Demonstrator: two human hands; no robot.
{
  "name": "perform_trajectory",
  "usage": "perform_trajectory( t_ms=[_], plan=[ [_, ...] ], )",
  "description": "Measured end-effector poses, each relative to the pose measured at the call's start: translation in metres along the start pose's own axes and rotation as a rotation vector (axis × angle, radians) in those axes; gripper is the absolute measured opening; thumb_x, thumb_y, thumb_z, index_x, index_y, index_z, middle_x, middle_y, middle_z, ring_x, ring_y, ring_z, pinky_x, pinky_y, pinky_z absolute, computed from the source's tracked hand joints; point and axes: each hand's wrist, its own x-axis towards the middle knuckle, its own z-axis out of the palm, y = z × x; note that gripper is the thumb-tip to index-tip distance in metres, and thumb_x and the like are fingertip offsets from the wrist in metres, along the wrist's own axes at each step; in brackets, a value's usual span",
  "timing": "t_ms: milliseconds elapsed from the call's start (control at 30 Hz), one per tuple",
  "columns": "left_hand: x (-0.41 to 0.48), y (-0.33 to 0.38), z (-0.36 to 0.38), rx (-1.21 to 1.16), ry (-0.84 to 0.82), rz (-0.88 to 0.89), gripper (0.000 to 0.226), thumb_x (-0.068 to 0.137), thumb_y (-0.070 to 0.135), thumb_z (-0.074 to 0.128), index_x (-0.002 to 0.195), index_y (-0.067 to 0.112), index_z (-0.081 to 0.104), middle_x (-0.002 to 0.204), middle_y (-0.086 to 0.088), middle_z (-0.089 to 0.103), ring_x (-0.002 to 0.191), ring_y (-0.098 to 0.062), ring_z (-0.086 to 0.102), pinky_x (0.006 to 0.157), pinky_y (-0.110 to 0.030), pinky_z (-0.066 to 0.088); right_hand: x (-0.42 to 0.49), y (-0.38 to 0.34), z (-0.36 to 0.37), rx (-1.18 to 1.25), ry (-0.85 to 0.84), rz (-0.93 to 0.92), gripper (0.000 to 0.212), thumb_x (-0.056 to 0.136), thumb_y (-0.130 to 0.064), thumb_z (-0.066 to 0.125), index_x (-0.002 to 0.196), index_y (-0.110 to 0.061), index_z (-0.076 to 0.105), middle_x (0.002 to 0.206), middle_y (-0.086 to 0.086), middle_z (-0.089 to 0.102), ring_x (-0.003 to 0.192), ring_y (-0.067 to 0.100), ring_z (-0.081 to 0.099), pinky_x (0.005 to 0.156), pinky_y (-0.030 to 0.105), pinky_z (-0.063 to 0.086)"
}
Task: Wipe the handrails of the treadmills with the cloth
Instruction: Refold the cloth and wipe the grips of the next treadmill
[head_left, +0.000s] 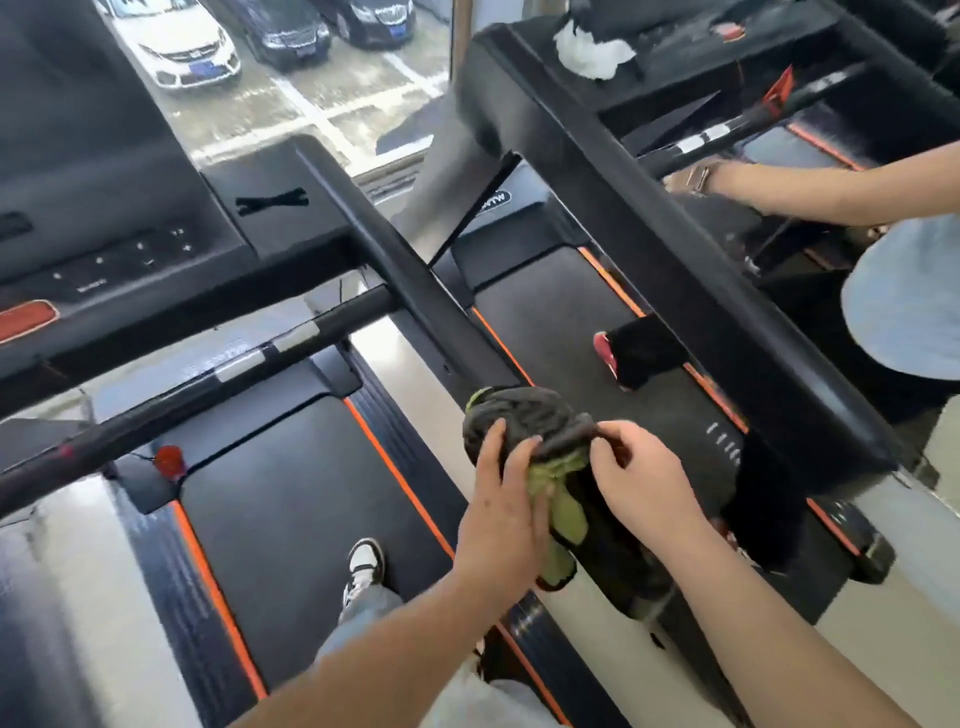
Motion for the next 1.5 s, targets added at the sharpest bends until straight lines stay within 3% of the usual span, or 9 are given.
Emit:
perform_trajectory(
  t_ms=[167, 333, 500, 600, 833, 1133, 1200, 1300, 1500],
  plan=[
    [0.098, 0.019, -0.041, -0.369, 0.247, -0.380, 0.061, 0.106, 0.029, 0.049, 0.159, 0.019, 0.021, 0.166, -0.004, 0.016, 0.147, -0.019, 0.026, 0.107, -0.015, 0.019, 0.007, -0.008, 0.006, -0.113, -0.098, 0.080, 0.029, 0.102, -0.042, 0.050, 0.116, -0.028, 0.071, 0.106, -0.008, 0.074, 0.104, 0.018, 0.066, 0.093, 0.033, 0.051],
    [0.054, 0.027, -0.008, -0.604, 0.132, -0.617, 0.076, 0.103, 0.047, 0.051, 0.162, 0.031, 0.006, 0.162, 0.000, 0.034, 0.144, -0.025, 0.039, 0.120, -0.038, 0.031, 0.014, 0.012, -0.004, 0.316, -0.185, 0.314, 0.029, 0.101, -0.036, 0.047, 0.107, -0.033, 0.075, 0.105, -0.016, 0.078, 0.112, 0.009, 0.068, 0.111, 0.042, 0.048],
    [-0.026, 0.067, 0.043, -0.616, -0.138, -0.796, 0.049, 0.108, 0.038, 0.040, 0.144, 0.004, 0.039, 0.138, -0.015, 0.056, 0.124, -0.029, 0.056, 0.091, -0.026, 0.041, 0.011, 0.015, -0.009, 0.329, -0.240, 0.269, 0.028, 0.105, -0.037, 0.047, 0.113, -0.035, 0.074, 0.113, -0.018, 0.074, 0.119, 0.006, 0.063, 0.114, 0.039, 0.044],
    [0.014, 0.059, 0.037, -0.592, -0.073, -0.869, 0.050, 0.109, 0.044, 0.033, 0.136, 0.004, 0.048, 0.128, -0.008, 0.059, 0.118, -0.026, 0.056, 0.101, -0.030, 0.042, 0.002, 0.009, -0.014, 0.217, -0.254, 0.211, 0.032, 0.105, -0.046, 0.047, 0.126, -0.036, 0.069, 0.122, -0.020, 0.068, 0.120, 0.005, 0.058, 0.110, 0.034, 0.044],
    [0.078, 0.021, -0.003, -0.607, 0.132, -0.801, 0.093, 0.087, 0.078, 0.039, 0.154, 0.015, 0.032, 0.155, -0.008, 0.045, 0.139, -0.030, 0.046, 0.119, -0.044, 0.033, -0.007, 0.008, -0.013, 0.269, -0.270, 0.235, 0.040, 0.104, -0.052, 0.042, 0.133, -0.040, 0.067, 0.130, -0.022, 0.064, 0.128, 0.005, 0.055, 0.117, 0.036, 0.040],
    [-0.003, 0.065, 0.049, -0.403, -0.136, -0.758, 0.058, 0.106, 0.042, 0.045, 0.150, 0.007, 0.030, 0.150, -0.012, 0.045, 0.136, -0.028, 0.046, 0.113, -0.034, 0.034, -0.005, 0.005, -0.007, 0.529, -0.106, 0.359, 0.037, 0.109, -0.039, 0.044, 0.110, -0.023, 0.077, 0.111, -0.008, 0.076, 0.106, 0.002, 0.065, 0.089, 0.022, 0.048],
    [0.021, 0.054, 0.036, -0.422, -0.128, -0.806, 0.058, 0.106, 0.047, 0.040, 0.142, 0.002, 0.038, 0.138, -0.015, 0.055, 0.126, -0.032, 0.055, 0.105, -0.034, 0.041, -0.010, 0.018, -0.005, 0.417, 0.004, 0.346, 0.034, 0.106, -0.036, 0.050, 0.103, -0.018, 0.078, 0.100, -0.001, 0.078, 0.101, 0.015, 0.070, 0.096, 0.036, 0.053],
    [0.072, 0.036, 0.002, -0.415, -0.054, -0.837, 0.070, 0.104, 0.054, 0.039, 0.144, -0.003, 0.037, 0.139, -0.019, 0.058, 0.125, -0.037, 0.056, 0.110, -0.042, 0.042, -0.026, 0.031, -0.009, 0.040, 0.022, 0.339, 0.047, 0.104, -0.043, 0.047, 0.092, -0.003, 0.070, 0.085, 0.014, 0.071, 0.085, 0.030, 0.066, 0.074, 0.037, 0.049],
    [0.105, 0.027, -0.033, -0.444, 0.029, -0.832, 0.081, 0.101, 0.063, 0.041, 0.154, 0.003, 0.030, 0.150, -0.014, 0.048, 0.134, -0.037, 0.048, 0.109, -0.040, 0.034, -0.041, 0.039, -0.012, 0.188, -0.008, 0.429, 0.041, 0.104, -0.048, 0.044, 0.096, -0.029, 0.080, 0.094, -0.011, 0.074, 0.094, 0.010, 0.065, 0.084, 0.035, 0.050]
  ],
)
